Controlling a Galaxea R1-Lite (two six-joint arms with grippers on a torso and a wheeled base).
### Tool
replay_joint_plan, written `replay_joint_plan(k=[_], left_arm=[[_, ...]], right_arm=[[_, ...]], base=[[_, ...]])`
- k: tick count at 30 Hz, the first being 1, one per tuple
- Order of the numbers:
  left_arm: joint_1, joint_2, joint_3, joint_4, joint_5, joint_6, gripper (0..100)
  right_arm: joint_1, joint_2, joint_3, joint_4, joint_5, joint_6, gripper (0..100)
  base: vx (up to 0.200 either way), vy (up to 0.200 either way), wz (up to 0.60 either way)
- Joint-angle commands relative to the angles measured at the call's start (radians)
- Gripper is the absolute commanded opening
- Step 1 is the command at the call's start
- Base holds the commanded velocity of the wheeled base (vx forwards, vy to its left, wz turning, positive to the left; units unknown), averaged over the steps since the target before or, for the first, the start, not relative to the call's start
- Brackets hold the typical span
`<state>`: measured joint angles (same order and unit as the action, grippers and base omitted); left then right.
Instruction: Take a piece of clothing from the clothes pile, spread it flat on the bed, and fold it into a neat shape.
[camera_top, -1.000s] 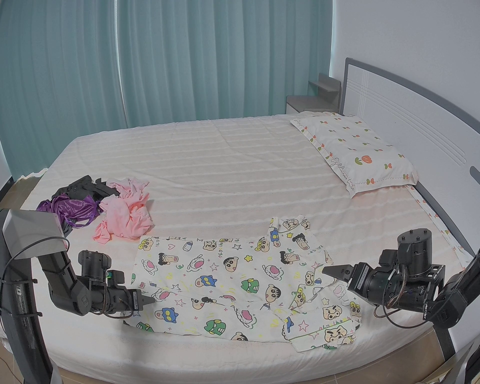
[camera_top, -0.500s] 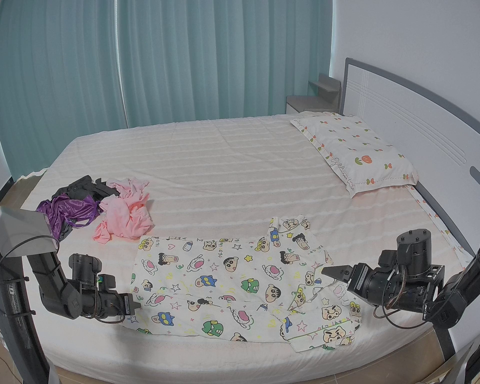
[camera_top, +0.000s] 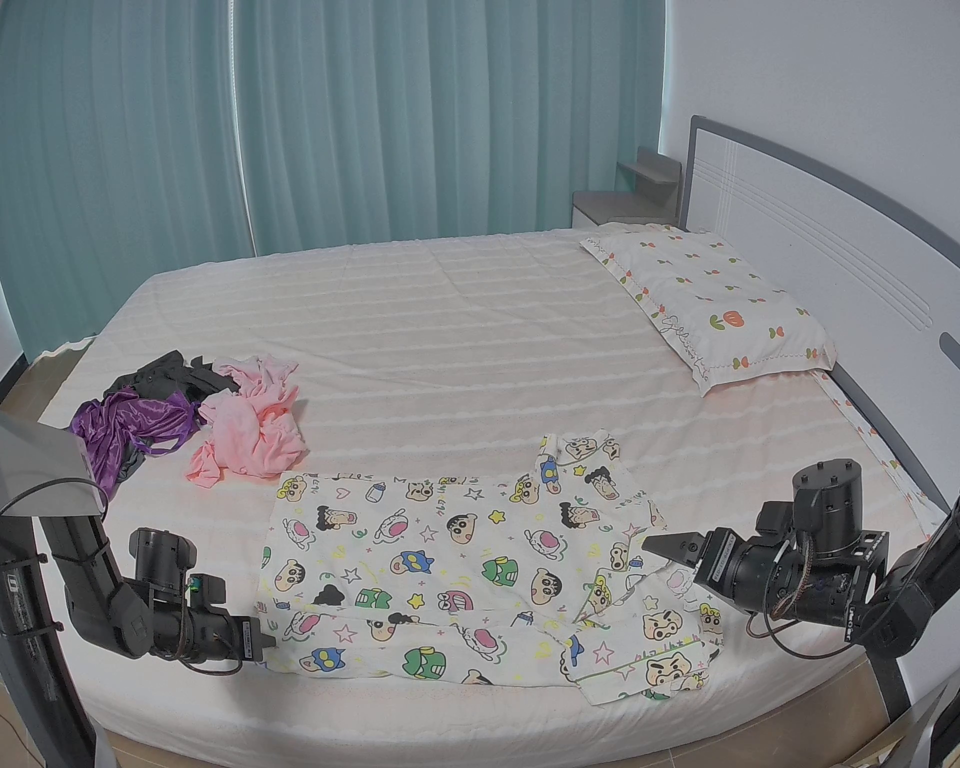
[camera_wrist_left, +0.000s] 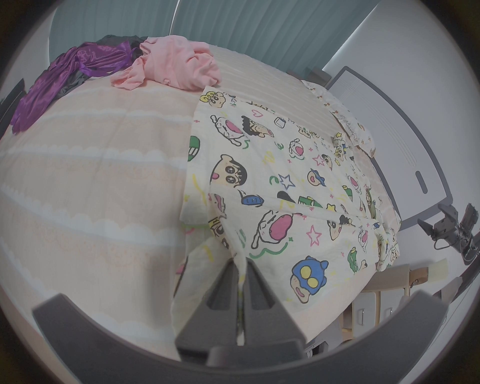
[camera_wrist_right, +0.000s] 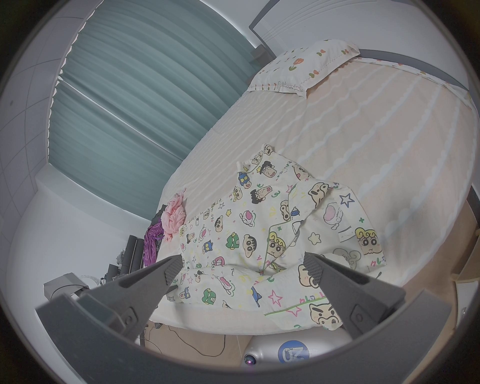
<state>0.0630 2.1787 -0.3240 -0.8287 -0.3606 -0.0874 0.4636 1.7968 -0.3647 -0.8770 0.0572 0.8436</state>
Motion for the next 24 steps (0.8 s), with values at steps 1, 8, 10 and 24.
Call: replay_joint_plan(k=[1, 8, 10, 24], left_arm=[[0.005, -0.004, 0.01, 0.007, 0.017, 0.002, 0], [0.003, -0.004, 0.01, 0.04, 0.02, 0.003, 0], [0.003, -0.002, 0.008, 0.039, 0.02, 0.002, 0], [0.024, 0.009, 0.008, 0.033, -0.006, -0.008, 100]], right_arm=[[0.001, 0.007, 0.004, 0.0, 0.001, 0.0, 100], [0.001, 0.019, 0.004, 0.0, 0.001, -0.001, 100], [0.001, 0.022, 0.004, 0.0, 0.001, -0.001, 100], [-0.076, 0.035, 0.03, 0.006, 0.038, -0.205, 100]], base=[[0.0, 0.0, 0.0], [0.0, 0.0, 0.0], [0.0, 0.0, 0.0], [0.0, 0.0, 0.0]])
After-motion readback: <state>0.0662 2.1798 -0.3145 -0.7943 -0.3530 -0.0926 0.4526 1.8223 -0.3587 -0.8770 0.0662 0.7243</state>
